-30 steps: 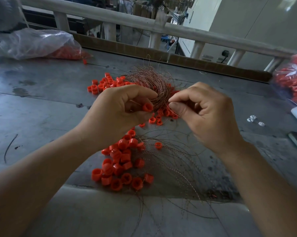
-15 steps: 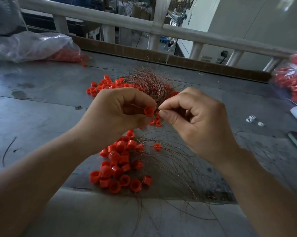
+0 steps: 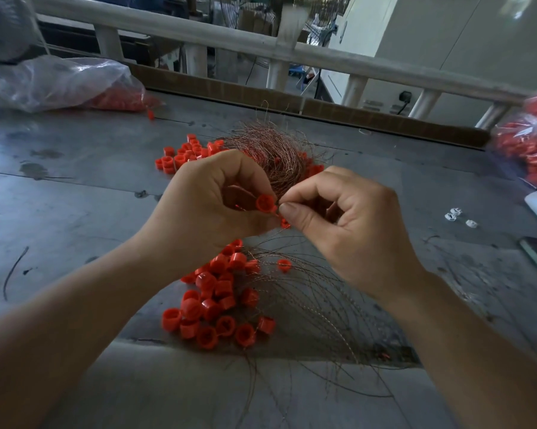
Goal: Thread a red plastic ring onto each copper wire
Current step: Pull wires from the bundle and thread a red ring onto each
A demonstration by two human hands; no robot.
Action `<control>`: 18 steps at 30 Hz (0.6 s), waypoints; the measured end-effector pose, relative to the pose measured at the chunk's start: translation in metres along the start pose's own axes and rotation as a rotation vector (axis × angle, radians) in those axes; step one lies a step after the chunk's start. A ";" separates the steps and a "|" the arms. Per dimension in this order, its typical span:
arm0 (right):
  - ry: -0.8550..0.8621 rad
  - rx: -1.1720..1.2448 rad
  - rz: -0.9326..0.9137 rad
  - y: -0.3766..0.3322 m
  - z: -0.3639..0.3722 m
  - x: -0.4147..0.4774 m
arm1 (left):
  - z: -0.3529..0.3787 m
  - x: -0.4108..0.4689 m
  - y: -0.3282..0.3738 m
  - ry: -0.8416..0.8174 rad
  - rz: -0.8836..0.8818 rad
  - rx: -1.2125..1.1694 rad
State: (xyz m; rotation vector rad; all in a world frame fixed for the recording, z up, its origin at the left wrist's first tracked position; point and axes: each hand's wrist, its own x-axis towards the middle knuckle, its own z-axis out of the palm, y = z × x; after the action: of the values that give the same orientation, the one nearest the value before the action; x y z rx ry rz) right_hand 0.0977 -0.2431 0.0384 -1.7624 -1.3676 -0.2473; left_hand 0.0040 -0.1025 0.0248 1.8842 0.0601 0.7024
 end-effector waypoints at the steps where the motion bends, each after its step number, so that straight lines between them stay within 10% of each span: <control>1: -0.014 -0.004 0.004 0.001 0.002 0.000 | 0.000 0.000 0.000 -0.005 0.008 0.003; 18: -0.014 0.036 0.099 -0.003 -0.004 0.000 | 0.003 -0.003 0.005 -0.038 -0.027 -0.208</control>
State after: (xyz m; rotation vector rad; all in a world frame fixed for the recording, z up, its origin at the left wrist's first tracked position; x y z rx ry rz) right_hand 0.0965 -0.2459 0.0430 -1.7990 -1.2833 -0.1556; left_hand 0.0012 -0.1087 0.0272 1.6932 -0.0119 0.6300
